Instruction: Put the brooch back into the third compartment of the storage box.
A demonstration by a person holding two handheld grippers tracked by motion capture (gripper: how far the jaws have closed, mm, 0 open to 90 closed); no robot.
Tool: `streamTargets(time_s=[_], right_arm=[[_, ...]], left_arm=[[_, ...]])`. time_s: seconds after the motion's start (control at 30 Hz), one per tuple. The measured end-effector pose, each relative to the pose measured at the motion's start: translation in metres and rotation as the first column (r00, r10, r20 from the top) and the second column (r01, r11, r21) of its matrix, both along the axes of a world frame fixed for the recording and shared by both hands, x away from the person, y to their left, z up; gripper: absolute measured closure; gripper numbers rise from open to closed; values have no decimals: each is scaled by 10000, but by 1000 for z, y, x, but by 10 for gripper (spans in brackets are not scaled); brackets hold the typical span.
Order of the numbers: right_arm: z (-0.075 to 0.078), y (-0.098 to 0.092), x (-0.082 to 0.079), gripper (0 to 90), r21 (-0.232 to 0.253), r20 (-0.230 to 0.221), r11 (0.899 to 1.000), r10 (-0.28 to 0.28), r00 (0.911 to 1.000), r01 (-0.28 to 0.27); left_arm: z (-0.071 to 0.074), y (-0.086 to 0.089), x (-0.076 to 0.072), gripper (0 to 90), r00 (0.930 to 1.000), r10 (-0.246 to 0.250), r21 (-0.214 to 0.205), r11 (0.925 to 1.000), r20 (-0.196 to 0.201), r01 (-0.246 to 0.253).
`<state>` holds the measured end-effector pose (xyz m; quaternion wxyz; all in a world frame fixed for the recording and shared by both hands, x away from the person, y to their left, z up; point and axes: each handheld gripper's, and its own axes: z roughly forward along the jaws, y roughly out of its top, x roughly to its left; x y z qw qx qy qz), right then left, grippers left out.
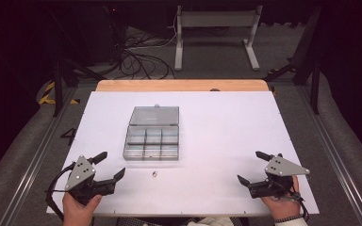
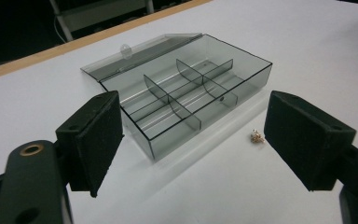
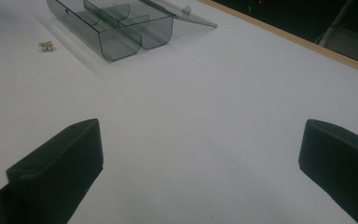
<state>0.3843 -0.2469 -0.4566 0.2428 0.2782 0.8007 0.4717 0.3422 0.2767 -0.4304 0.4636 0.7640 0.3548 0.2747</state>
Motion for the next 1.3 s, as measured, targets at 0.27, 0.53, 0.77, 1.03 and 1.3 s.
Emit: streamTargets(time_s=[0.27, 0.53, 0.77, 1.03, 1.3], right_arm=[[-1, 1, 1, 6, -28, -71, 10000, 49, 10000, -49], [-1, 1, 1, 6, -16, -86, 10000, 49, 10000, -49], [-1, 1, 1, 6, -20, -101, 10000, 58, 9999, -58], [-1, 1, 1, 6, -36, -124, 10000, 76, 9999, -77], [-2, 1, 2, 6, -97, -152, 9999, 110, 9998, -111]], left_arm=[[5, -8, 8, 202, 9994, -270, 28, 9996, -198, 270], [10, -16, 14, 205, 9986, -459, -2, 9989, -259, 459], [14, -26, 21, 209, 9971, -672, 96, 9977, -350, 676], [16, -36, 28, 209, 9948, -872, 229, 9958, -517, 884], [15, -43, 36, 208, 9932, -932, 348, 9948, -693, 958]])
